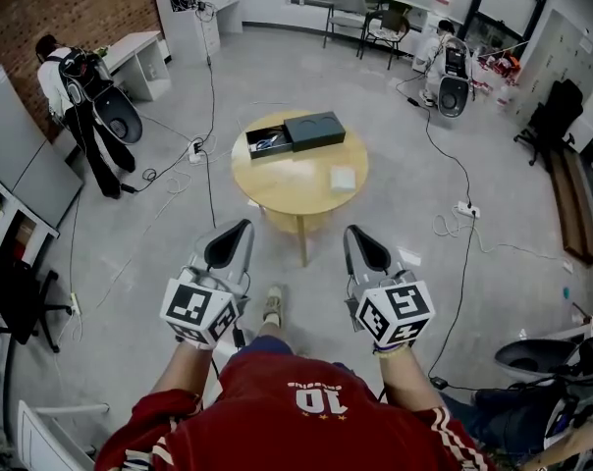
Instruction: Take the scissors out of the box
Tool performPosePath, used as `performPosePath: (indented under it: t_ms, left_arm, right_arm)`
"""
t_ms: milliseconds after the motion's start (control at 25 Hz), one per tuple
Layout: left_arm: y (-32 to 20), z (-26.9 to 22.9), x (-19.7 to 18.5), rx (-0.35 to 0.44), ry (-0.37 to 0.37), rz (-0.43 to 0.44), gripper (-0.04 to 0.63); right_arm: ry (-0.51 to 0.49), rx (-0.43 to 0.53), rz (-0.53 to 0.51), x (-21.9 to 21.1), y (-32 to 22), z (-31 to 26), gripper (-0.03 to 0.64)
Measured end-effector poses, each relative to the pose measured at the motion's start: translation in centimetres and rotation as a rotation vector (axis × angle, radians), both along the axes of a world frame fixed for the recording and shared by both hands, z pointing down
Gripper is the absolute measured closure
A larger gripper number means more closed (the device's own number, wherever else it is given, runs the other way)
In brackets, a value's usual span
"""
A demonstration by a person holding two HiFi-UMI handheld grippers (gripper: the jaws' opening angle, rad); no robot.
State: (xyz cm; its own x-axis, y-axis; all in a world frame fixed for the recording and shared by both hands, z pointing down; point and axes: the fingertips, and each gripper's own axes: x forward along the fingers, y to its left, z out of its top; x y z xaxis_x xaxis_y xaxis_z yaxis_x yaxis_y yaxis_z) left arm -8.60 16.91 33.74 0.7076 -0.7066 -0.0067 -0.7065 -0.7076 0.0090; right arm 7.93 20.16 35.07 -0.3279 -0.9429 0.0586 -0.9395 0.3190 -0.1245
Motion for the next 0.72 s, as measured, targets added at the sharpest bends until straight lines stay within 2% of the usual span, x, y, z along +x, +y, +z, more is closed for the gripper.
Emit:
performPosePath:
  t_ms: [720]
  left_arm:
    - [-5.4, 1.0, 0.9, -0.022, -0.019, 0.017, 0.592]
  right_arm:
    - [0.001, -0.037, 0.026, 1.0, -4.8, 1.3, 0.617]
